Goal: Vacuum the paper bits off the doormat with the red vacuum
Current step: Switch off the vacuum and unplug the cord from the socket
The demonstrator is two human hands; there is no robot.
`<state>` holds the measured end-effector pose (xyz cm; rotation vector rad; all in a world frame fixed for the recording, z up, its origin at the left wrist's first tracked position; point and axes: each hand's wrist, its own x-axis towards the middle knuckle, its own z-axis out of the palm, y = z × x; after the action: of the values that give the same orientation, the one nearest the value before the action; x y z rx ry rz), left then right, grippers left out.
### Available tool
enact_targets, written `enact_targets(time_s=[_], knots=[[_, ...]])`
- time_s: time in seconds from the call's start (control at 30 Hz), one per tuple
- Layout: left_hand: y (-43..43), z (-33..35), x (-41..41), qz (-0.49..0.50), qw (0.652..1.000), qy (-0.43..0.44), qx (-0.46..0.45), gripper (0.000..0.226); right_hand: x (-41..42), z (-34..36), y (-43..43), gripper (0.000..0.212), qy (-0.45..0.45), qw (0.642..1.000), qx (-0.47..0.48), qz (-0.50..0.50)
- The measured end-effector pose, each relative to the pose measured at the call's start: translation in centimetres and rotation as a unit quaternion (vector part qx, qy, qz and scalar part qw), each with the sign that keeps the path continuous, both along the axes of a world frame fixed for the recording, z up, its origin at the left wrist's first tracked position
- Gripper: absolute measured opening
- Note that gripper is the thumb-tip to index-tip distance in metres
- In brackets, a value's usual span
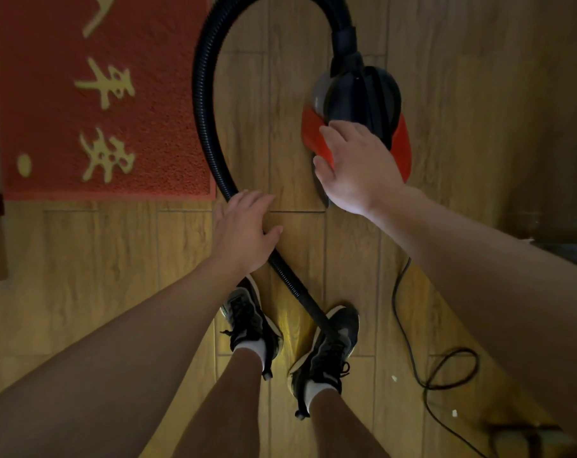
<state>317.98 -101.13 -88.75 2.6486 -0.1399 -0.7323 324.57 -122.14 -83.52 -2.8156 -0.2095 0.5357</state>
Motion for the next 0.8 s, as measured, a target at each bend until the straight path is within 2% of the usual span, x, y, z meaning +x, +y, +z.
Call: enact_targets(time_s=[0.47,0.8], knots=[[0.8,5.6,2.2,0.034,0.999,-0.017,0.001,0.063,0.2,3.9,0.3,0.045,-0.008,1.0,-0.019,0.0],[0.4,11.1,3.9,0.045,0.998,-0.037,-0.003,0.065,-0.1,8.3,0.0,0.054,-0.033,0.999,-0.017,-0.006]])
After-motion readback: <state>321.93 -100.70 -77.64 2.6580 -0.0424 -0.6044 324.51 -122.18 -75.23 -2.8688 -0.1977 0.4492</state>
